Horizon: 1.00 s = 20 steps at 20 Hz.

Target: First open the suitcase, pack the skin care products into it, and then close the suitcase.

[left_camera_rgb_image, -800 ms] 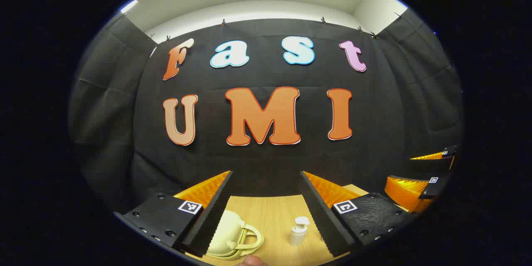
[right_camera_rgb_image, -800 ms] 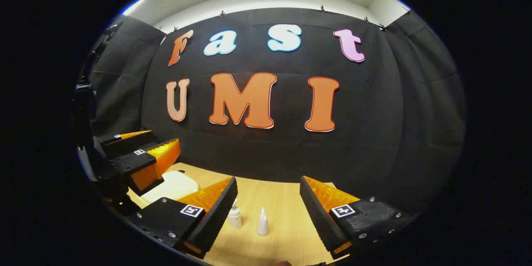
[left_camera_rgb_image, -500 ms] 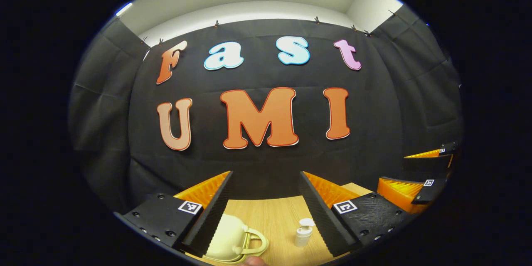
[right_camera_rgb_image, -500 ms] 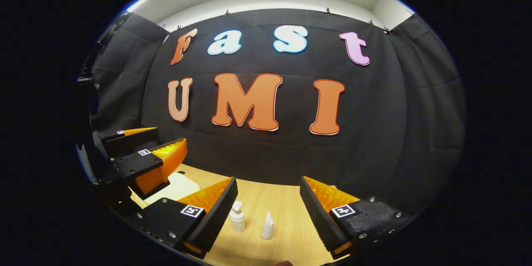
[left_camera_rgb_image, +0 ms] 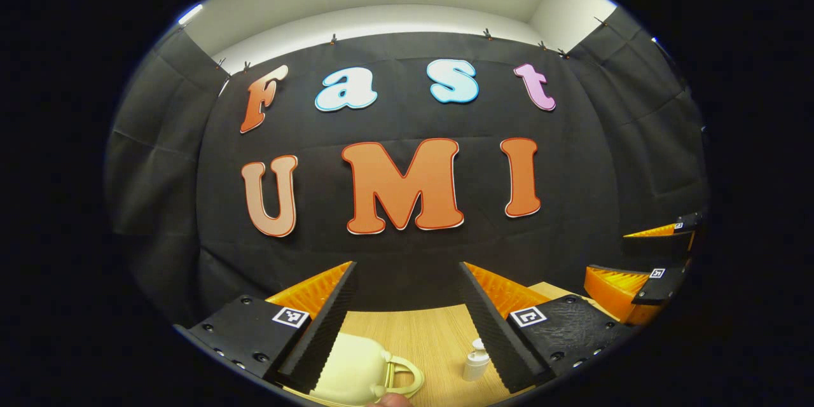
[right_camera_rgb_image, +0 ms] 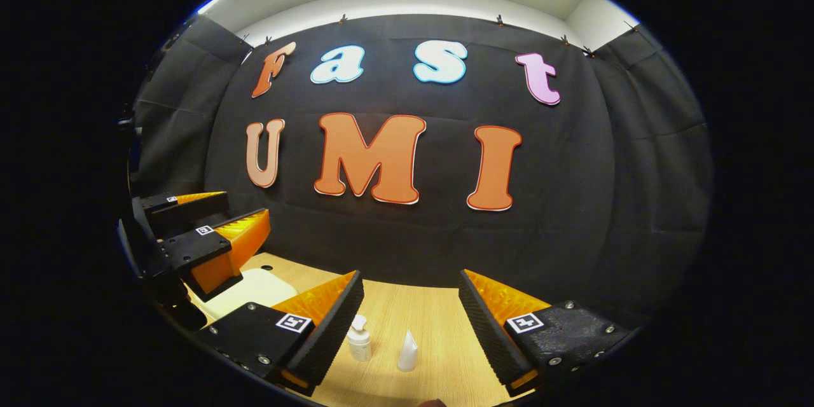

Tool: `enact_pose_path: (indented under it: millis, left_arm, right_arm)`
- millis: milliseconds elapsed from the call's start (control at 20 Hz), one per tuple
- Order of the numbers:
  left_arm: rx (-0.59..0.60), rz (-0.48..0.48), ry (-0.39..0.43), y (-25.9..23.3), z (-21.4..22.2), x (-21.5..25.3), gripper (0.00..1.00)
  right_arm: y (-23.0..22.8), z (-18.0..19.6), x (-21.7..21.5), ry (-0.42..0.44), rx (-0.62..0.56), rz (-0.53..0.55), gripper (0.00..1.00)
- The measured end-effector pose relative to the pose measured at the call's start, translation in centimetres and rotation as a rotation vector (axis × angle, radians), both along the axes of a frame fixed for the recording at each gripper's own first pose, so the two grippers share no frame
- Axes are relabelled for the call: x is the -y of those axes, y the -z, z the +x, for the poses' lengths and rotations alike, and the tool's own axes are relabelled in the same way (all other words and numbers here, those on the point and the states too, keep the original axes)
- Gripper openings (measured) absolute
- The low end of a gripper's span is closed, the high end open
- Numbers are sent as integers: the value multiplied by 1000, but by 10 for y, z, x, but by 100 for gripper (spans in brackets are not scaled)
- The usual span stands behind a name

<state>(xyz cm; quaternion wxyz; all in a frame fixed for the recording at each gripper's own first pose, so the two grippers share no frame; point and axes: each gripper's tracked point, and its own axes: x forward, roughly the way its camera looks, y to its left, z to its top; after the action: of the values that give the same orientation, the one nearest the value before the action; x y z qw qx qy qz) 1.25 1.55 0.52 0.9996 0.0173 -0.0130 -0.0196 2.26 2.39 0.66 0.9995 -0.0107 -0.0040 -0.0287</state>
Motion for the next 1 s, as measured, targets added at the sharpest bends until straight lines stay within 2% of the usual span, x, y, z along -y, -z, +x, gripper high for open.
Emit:
enact_pose_path:
  millis: [450,1000]
  left_arm:
    - [-59,97,17,25,2,-7,99]
    - [-216,369,70,82,-7,-29,99]
  right_arm:
    - [11,7,6,6,-23,-17,96]
    - [22,20,20,29,-47,-23,96]
